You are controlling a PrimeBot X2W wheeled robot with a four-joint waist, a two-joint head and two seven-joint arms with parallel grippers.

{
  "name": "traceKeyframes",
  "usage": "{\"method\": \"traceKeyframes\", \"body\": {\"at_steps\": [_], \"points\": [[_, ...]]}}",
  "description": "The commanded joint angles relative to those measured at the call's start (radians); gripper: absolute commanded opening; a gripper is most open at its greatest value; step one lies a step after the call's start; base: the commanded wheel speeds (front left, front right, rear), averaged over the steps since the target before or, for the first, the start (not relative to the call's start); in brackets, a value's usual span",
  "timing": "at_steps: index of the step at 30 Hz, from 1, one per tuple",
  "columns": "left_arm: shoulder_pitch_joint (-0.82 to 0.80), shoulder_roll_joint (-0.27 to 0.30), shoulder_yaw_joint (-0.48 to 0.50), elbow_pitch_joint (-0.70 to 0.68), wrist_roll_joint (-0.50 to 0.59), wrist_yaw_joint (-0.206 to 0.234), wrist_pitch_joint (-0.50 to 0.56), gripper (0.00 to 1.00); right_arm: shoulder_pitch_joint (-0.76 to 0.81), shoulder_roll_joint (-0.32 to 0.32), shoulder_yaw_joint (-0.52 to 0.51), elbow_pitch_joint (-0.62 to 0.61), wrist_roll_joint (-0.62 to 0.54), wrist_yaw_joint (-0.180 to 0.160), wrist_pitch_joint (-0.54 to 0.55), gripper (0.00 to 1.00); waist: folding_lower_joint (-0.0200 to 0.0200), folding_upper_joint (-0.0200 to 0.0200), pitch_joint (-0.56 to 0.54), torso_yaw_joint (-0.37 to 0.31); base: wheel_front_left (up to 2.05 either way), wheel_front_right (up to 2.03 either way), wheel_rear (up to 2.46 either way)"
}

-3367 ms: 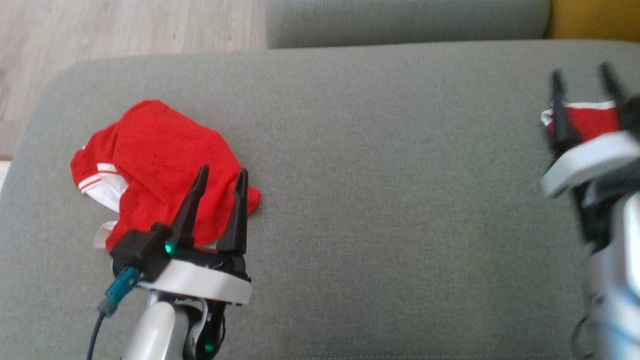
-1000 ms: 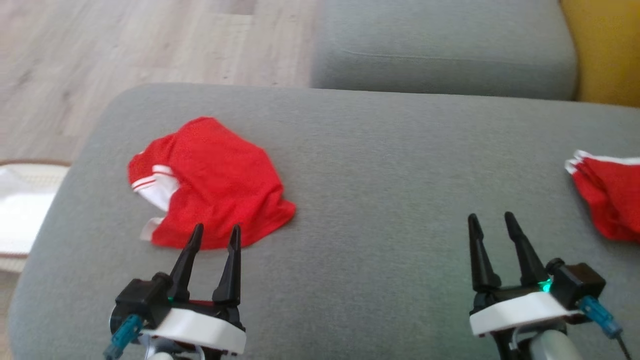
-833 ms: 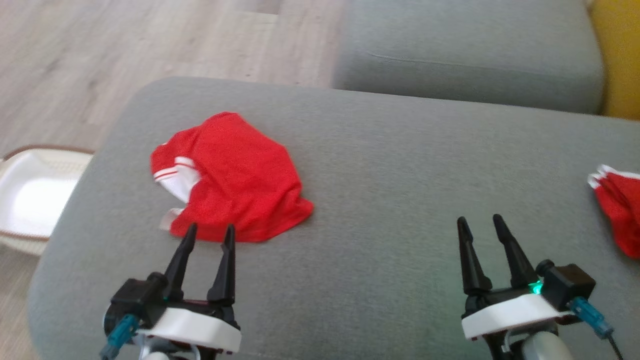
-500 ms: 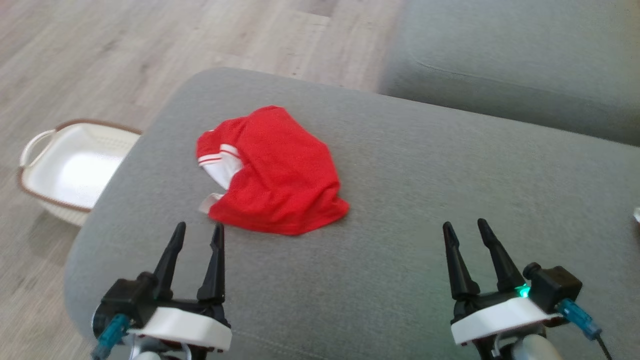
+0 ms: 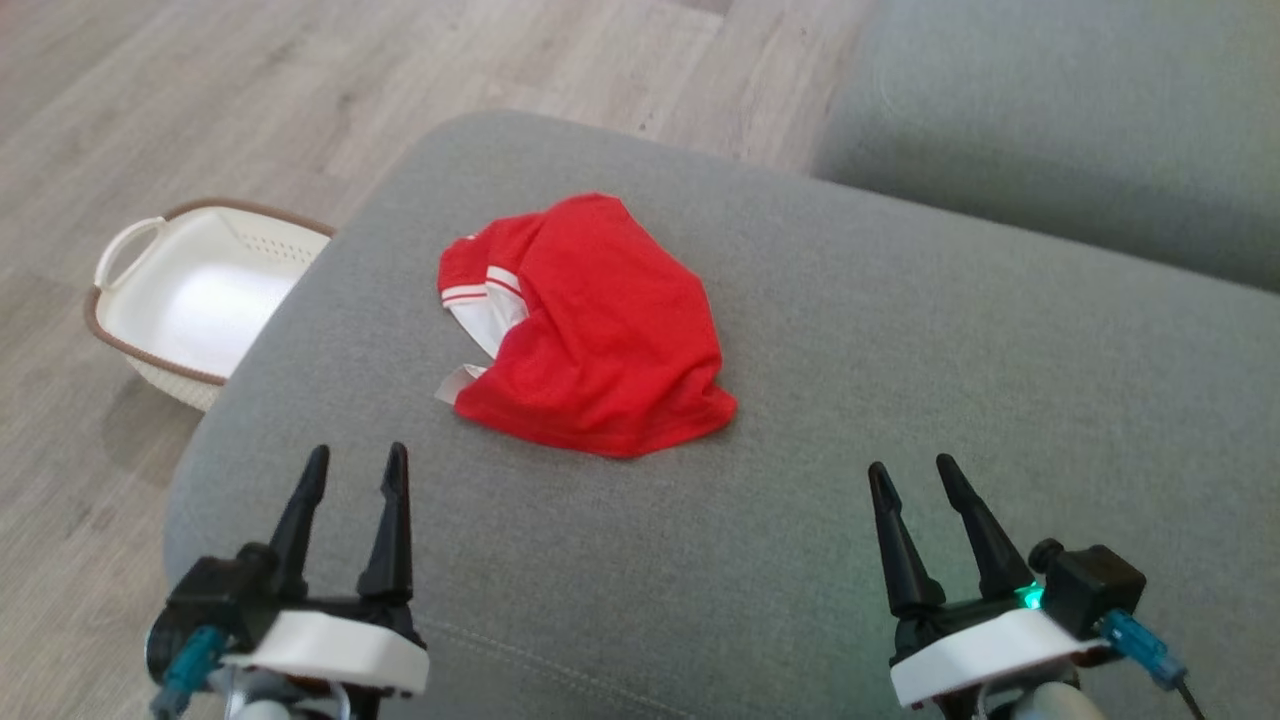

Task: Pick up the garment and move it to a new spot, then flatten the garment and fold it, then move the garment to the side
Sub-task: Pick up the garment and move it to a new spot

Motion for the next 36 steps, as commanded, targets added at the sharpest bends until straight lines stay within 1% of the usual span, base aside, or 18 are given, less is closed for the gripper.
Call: {"method": "traceKeyframes", "body": {"at_steps": [1, 4, 7, 11, 15, 16, 18, 21, 25, 29, 33, 34, 35, 36], "points": [[-0.08, 0.001, 0.046, -0.016, 0.016, -0.013, -0.005, 1.0, -0.053, -0.003, 0.014, -0.028, -0.018, -0.001, -0.011, 1.0, 0.0, 0.0, 0.041, -0.026, 0.0, 0.0, 0.0], [-0.138, 0.022, 0.049, 0.043, 0.028, -0.034, -0.005, 1.0, -0.075, -0.003, -0.006, -0.027, -0.042, -0.001, -0.011, 1.0, 0.0, 0.0, 0.088, -0.052, 0.0, 0.0, 0.0], [-0.218, 0.062, 0.027, 0.149, 0.031, -0.053, -0.004, 1.0, -0.096, -0.003, -0.03, -0.028, -0.067, -0.001, -0.011, 1.0, 0.0, 0.0, 0.135, -0.081, 0.0, 0.0, 0.0], [-0.345, 0.123, -0.026, 0.305, 0.022, -0.066, 0.045, 1.0, -0.125, -0.003, -0.057, -0.029, -0.096, -0.001, -0.011, 1.0, 0.0, 0.0, 0.19, -0.119, 0.0, 0.0, 0.0], [-0.456, 0.172, -0.078, 0.445, -0.012, -0.07, 0.094, 1.0, -0.144, -0.003, -0.073, -0.032, -0.11, -0.001, -0.011, 1.0, 0.0, 0.0, 0.229, -0.15, 0.0, 0.0, 0.0], [-0.456, 0.172, -0.078, 0.445, -0.012, -0.07, 0.094, 1.0, -0.144, -0.003, -0.073, -0.032, -0.11, -0.001, -0.011, 1.0, 0.0, 0.0, 0.229, -0.15, 0.0, 0.0, 0.0], [-0.502, 0.193, -0.105, 0.505, -0.04, -0.07, 0.108, 1.0, -0.151, -0.003, -0.077, -0.034, -0.114, -0.001, -0.011, 1.0, 0.0, 0.0, 0.245, -0.163, 0.0, 0.0, 0.0], [-0.56, 0.221, -0.155, 0.585, -0.079, -0.071, 0.126, 1.0, -0.158, -0.003, -0.078, -0.036, -0.121, -0.001, -0.011, 1.0, 0.0, 0.0, 0.264, -0.178, 0.0, 0.0, 0.0], [-0.618, 0.245, -0.225, 0.672, -0.136, -0.071, 0.139, 1.0, -0.168, -0.003, -0.083, -0.04, -0.129, -0.001, -0.011, 1.0, 0.0, 0.0, 0.285, -0.192, 0.0, 0.0, 0.0], [-0.652, 0.257, -0.296, 0.743, -0.198, -0.071, 0.176, 1.0, -0.174, -0.003, -0.088, -0.043, -0.135, -0.001, -0.011, 1.0, 0.0, 0.0, 0.296, -0.201, 0.0, 0.0, 0.0], [-0.67, 0.264, -0.355, 0.782, -0.265, -0.071, 0.191, 1.0, -0.178, -0.003, -0.093, -0.044, -0.139, -0.001, -0.011, 1.0, 0.0, 0.0, 0.301, -0.206, 0.0, 0.0, 0.0], [-0.673, 0.267, -0.37, 0.787, -0.28, -0.071, 0.193, 0.8, -0.179, -0.003, -0.094, -0.044, -0.14, -0.001, -0.011, 1.0, 0.0, 0.0, 0.302, -0.207, 0.0, 0.0, 0.0], [-0.675, 0.269, -0.382, 0.79, -0.295, -0.071, 0.191, 0.12, -0.18, -0.003, -0.095, -0.044, -0.141, -0.001, -0.011, 1.0, 0.0, 0.0, 0.301, -0.209, 0.0, 0.0, 0.0], [-0.678, 0.273, -0.394, 0.793, -0.31, -0.071, 0.188, 0.0, -0.181, -0.003, -0.096, -0.044, -0.141, -0.001, -0.011, 1.0, 0.0, 0.0, 0.3, -0.21, 0.0, 0.0, 0.0]]}}
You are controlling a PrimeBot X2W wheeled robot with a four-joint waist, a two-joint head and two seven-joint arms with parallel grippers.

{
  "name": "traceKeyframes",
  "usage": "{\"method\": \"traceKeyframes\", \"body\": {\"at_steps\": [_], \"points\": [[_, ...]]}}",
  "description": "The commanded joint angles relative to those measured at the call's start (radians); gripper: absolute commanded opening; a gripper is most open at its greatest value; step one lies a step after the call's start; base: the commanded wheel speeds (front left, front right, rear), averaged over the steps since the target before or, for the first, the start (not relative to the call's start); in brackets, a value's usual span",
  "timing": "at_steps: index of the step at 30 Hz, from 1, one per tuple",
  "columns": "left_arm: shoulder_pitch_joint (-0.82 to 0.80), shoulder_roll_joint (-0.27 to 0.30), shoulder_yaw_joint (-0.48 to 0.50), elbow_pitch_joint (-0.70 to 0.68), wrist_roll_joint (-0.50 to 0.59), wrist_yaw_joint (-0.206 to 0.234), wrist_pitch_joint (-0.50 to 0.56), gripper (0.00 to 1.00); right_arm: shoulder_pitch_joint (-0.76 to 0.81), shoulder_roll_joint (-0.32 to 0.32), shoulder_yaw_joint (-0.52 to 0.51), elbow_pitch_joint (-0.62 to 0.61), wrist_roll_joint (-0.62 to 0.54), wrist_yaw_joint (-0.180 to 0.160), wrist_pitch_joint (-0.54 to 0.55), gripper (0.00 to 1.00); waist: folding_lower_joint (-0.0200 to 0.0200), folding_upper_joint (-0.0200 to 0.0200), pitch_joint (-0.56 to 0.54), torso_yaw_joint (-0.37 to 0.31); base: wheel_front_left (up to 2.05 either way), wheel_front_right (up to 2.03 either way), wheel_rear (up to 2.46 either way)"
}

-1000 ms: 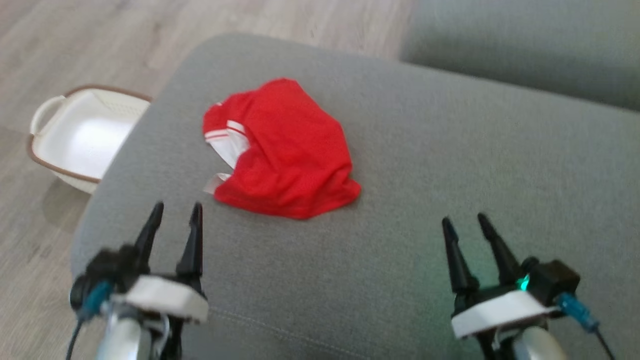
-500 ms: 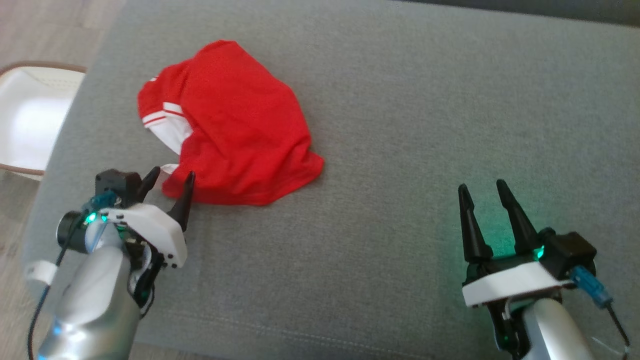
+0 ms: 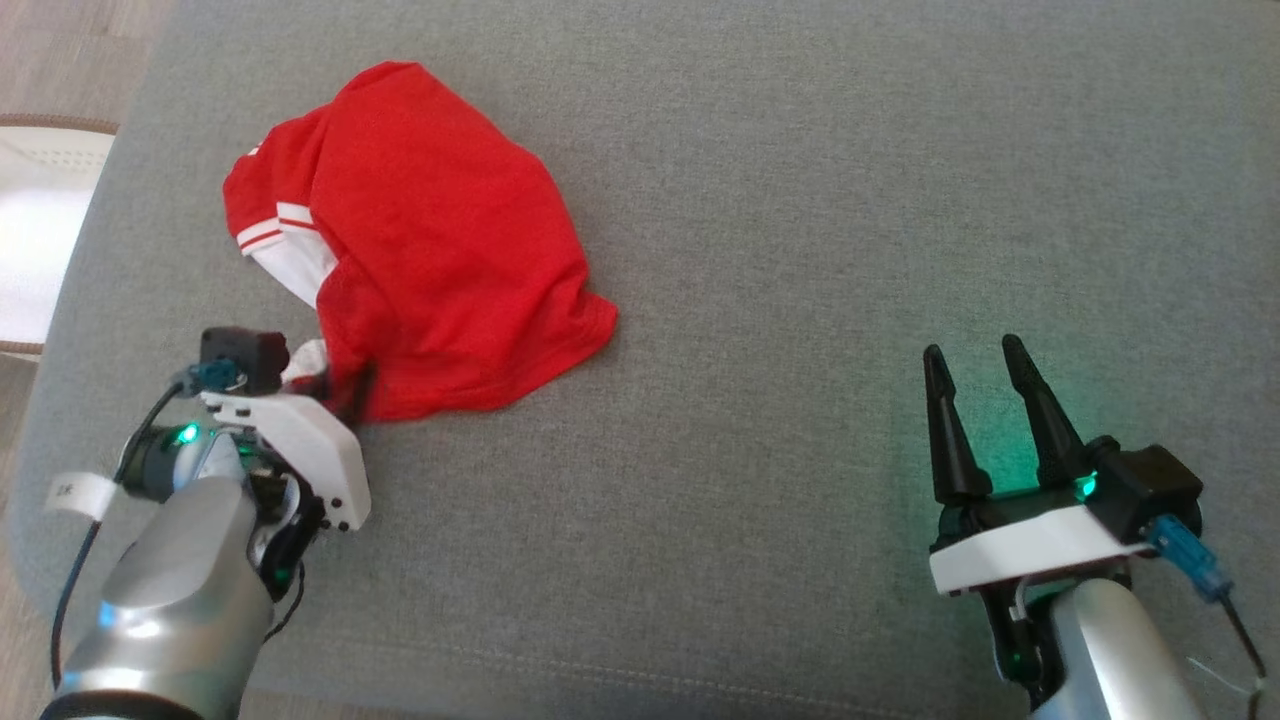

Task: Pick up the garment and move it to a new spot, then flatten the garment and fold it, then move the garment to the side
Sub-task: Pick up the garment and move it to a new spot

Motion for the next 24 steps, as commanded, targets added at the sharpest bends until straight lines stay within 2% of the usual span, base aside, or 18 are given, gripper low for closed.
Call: {"method": "traceKeyframes", "body": {"at_steps": [1, 7, 11, 13, 21, 24], "points": [[-0.03, 0.048, 0.019, -0.007, -0.01, 0.002, -0.01, 0.0, -0.033, -0.002, 0.019, -0.033, -0.006, -0.001, -0.011, 1.0, -0.0001, 0.0, -0.003, -0.001, 0.0, 0.0, 0.0], [-0.049, 0.071, -0.002, -0.01, -0.036, 0.002, -0.137, 0.0, -0.026, -0.002, 0.022, -0.028, 0.004, -0.001, -0.011, 1.0, -0.0001, 0.0, -0.036, -0.011, 0.0, 0.0, 0.0], [-0.057, 0.075, 0.019, -0.061, -0.025, 0.006, -0.185, 0.0, -0.017, -0.002, 0.024, -0.027, 0.017, -0.001, -0.011, 1.0, -0.0001, 0.0, -0.07, -0.022, 0.0, 0.0, 0.0], [-0.051, 0.072, 0.033, -0.123, -0.014, 0.012, -0.192, 0.0, -0.011, -0.002, 0.024, -0.026, 0.024, -0.001, -0.011, 1.0, -0.0001, 0.0, -0.088, -0.027, 0.0, 0.0, 0.0], [0.034, 0.041, 0.144, -0.54, 0.079, 0.054, -0.193, 0.0, 0.002, -0.002, 0.034, -0.03, 0.043, -0.001, -0.011, 1.0, -0.0001, 0.0, -0.125, -0.072, 0.0, 0.0, 0.0], [0.051, 0.023, 0.161, -0.62, 0.099, 0.057, -0.194, 0.0, 0.002, -0.002, 0.038, -0.032, 0.047, -0.001, -0.011, 1.0, -0.0001, 0.0, -0.127, -0.092, 0.0, 0.0, 0.0]]}}
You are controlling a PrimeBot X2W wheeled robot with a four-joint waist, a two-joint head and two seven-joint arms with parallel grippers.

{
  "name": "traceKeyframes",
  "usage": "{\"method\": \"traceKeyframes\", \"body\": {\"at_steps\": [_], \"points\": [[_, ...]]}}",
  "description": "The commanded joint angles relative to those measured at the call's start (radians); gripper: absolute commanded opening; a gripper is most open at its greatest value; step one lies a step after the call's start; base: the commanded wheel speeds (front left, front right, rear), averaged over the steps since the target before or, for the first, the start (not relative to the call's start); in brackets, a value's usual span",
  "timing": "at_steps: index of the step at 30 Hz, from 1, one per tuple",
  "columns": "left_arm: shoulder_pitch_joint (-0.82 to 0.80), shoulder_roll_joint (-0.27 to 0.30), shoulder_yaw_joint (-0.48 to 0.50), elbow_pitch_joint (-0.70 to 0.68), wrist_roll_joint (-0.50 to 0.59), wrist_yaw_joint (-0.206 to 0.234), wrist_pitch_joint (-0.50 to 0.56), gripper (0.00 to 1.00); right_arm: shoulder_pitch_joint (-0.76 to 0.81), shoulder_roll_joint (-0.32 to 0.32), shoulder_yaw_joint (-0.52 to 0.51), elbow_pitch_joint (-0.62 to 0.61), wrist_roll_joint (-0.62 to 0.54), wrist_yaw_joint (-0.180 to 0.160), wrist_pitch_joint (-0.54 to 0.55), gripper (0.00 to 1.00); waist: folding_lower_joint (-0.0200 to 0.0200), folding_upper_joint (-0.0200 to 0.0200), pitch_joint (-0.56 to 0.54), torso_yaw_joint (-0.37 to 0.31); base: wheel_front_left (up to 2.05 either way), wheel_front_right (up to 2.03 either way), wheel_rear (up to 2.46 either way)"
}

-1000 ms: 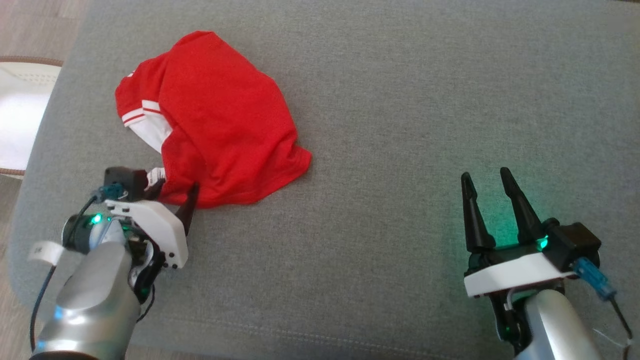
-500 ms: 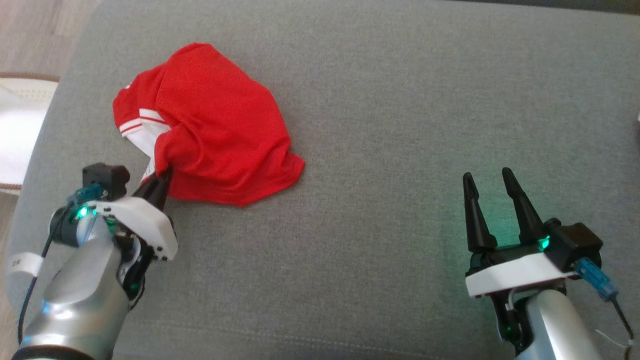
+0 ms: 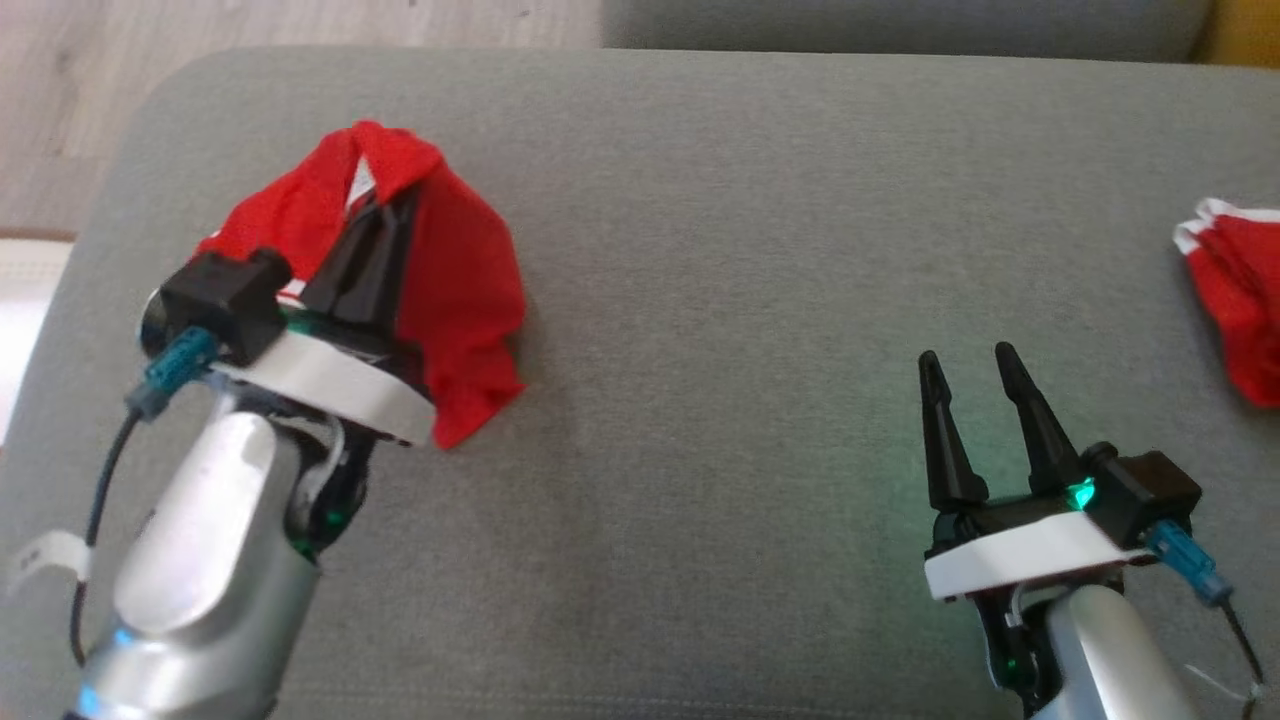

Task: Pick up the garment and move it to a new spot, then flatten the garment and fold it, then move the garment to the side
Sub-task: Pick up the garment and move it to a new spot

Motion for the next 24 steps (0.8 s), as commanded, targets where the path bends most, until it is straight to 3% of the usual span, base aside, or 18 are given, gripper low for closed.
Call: {"method": "traceKeyframes", "body": {"at_steps": [1, 6, 11, 17, 24], "points": [[-0.04, 0.016, 0.048, -0.058, 0.012, 0.003, -0.012, 0.0, -0.006, -0.002, 0.028, -0.034, 0.009, -0.001, -0.011, 1.0, 0.0, 0.0, -0.002, -0.023, 0.0, 0.0, 0.0], [-0.035, -0.036, 0.029, -0.162, 0.056, -0.005, -0.012, 0.0, -0.009, -0.002, 0.036, -0.037, 0.016, -0.001, -0.011, 1.0, 0.0, 0.0, 0.006, -0.087, 0.0, 0.0, 0.0], [-0.066, -0.093, -0.018, -0.177, 0.082, -0.016, -0.012, 0.0, -0.014, -0.002, 0.043, -0.045, 0.023, -0.001, -0.011, 1.0, 0.0, 0.0, 0.024, -0.162, 0.0, 0.0, 0.0], [-0.123, -0.165, -0.084, -0.138, 0.105, -0.027, -0.012, 0.0, -0.02, -0.002, 0.047, -0.053, 0.031, -0.001, -0.011, 1.0, 0.0, 0.0, 0.064, -0.246, 0.0, 0.0, 0.0], [-0.235, -0.209, -0.135, -0.007, 0.105, -0.036, -0.012, 0.0, -0.043, -0.002, 0.073, -0.064, 0.057, -0.001, -0.011, 1.0, 0.0, 0.0, 0.114, -0.351, 0.0, 0.0, 0.0]]}}
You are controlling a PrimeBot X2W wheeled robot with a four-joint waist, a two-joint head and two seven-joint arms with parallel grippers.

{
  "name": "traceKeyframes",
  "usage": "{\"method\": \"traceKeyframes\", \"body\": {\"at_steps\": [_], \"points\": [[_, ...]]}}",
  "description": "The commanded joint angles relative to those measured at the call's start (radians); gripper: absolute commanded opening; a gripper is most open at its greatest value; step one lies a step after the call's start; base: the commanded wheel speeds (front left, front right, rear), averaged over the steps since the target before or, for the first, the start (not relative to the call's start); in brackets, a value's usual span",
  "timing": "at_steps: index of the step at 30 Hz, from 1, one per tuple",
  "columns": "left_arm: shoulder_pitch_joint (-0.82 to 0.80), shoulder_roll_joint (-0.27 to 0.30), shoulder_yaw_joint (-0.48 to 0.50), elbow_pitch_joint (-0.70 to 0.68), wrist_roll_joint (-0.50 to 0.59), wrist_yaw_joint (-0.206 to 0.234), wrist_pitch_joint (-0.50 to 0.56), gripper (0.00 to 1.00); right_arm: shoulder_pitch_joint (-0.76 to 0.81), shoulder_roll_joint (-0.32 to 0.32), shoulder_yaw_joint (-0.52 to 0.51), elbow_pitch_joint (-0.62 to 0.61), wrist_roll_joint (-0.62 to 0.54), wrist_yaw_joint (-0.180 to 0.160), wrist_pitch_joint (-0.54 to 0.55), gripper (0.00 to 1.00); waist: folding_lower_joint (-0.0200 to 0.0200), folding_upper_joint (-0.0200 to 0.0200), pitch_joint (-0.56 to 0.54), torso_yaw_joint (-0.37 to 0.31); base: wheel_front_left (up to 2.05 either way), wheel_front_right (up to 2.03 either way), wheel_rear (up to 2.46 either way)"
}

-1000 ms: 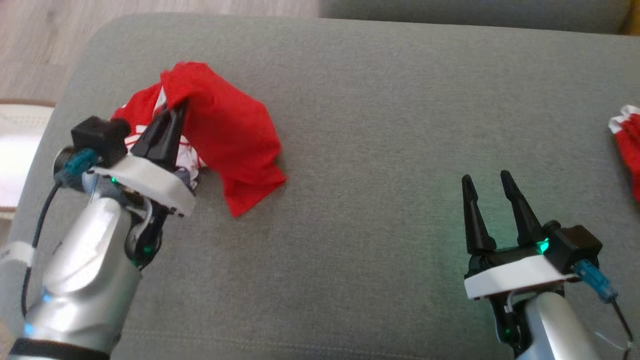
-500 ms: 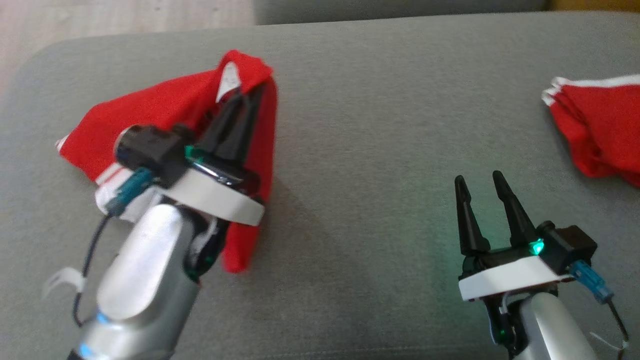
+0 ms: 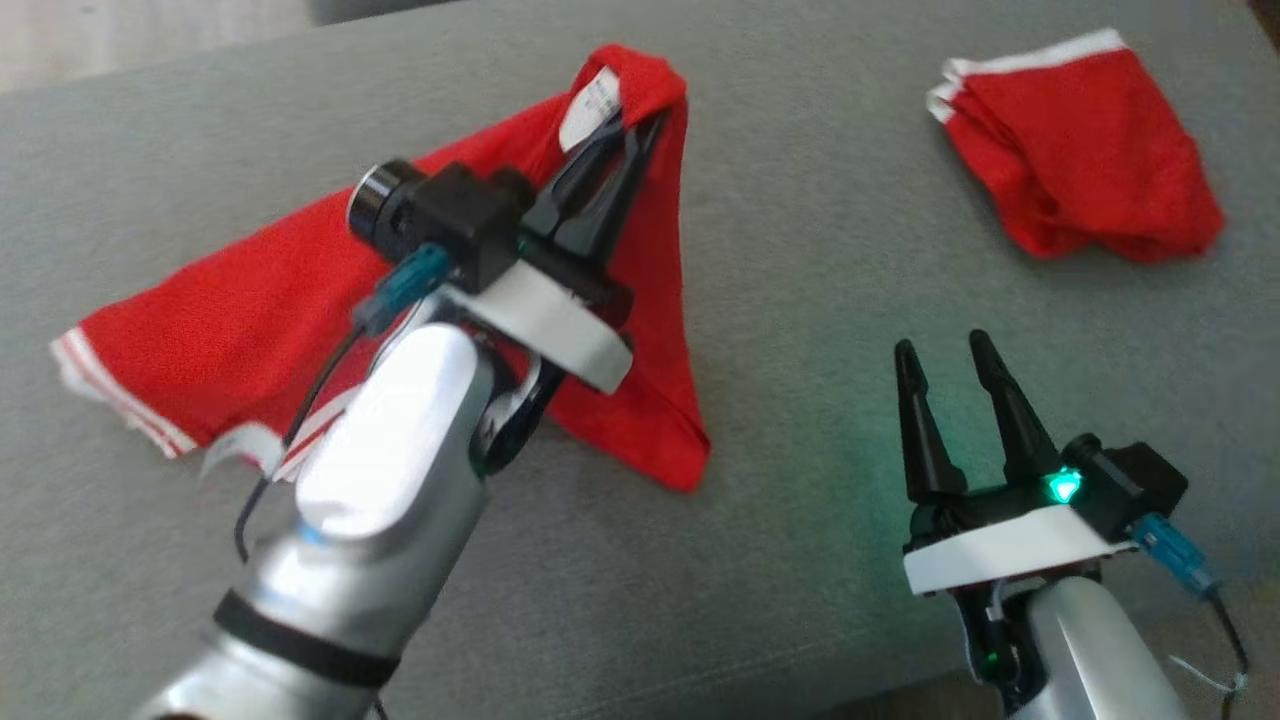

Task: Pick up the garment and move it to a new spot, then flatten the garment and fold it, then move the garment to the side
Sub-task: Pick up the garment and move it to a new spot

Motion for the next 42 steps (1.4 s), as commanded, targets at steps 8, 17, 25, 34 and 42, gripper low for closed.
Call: {"method": "traceKeyframes", "body": {"at_steps": [8, 17, 25, 34, 42], "points": [[-0.25, -0.017, 0.025, 0.105, -0.018, 0.001, -0.005, 0.0, -0.063, -0.002, 0.078, -0.052, 0.038, -0.001, -0.011, 1.0, 0.0, 0.0, 0.08, -0.162, 0.0, 0.0, 0.0], [-0.295, -0.018, 0.003, 0.129, -0.072, 0.047, -0.005, 1.0, -0.067, -0.002, 0.068, -0.049, 0.044, -0.001, -0.011, 1.0, 0.0, 0.0, 0.072, -0.147, 0.0, 0.0, 0.0], [-0.215, -0.005, 0.114, 0.094, -0.028, 0.035, -0.005, 1.0, -0.058, -0.002, 0.027, -0.046, 0.016, -0.001, -0.011, 1.0, 0.0, 0.0, 0.024, -0.039, 0.0, 0.0, 0.0], [0.06, 0.074, 0.274, -0.087, 0.041, 0.013, -0.005, 1.0, -0.026, -0.002, -0.02, -0.042, -0.036, -0.001, -0.011, 1.0, 0.0, 0.0, -0.068, 0.14, 0.0, 0.0, 0.0], [0.406, 0.071, 0.387, -0.247, 0.074, 0.018, -0.005, 1.0, 0.016, -0.002, -0.031, -0.04, -0.045, -0.001, -0.011, 1.0, 0.0, 0.0, -0.142, 0.236, 0.0, 0.0, 0.0]]}}
